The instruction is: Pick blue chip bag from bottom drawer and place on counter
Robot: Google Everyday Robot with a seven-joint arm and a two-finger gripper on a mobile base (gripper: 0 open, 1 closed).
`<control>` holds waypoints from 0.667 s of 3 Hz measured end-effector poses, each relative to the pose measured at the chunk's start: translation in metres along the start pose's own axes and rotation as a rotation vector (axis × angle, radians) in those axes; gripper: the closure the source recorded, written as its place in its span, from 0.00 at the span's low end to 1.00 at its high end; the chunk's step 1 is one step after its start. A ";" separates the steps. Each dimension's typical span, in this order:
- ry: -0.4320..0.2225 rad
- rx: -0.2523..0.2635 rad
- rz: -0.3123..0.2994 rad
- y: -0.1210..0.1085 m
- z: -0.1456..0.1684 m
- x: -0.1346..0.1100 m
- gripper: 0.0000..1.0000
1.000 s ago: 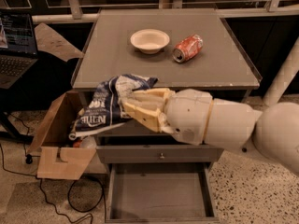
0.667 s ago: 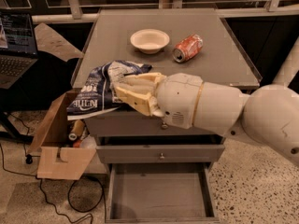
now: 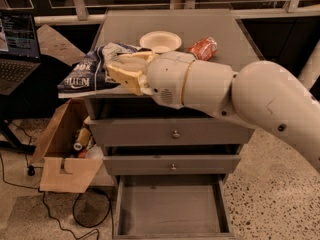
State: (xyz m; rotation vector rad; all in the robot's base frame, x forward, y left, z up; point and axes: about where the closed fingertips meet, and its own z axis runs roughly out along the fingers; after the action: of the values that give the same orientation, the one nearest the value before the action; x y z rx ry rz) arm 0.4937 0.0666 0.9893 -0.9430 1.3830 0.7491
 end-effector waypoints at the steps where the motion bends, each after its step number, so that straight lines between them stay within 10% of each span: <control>1: 0.039 0.066 -0.014 -0.028 0.037 -0.007 1.00; 2: 0.039 0.066 -0.014 -0.028 0.037 -0.007 1.00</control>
Offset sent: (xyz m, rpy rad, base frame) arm 0.0647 0.0250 0.0127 -0.0552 -0.0009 -0.1162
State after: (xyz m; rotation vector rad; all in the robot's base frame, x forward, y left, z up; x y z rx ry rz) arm 0.5350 0.0875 0.9974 -0.9186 1.4254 0.6738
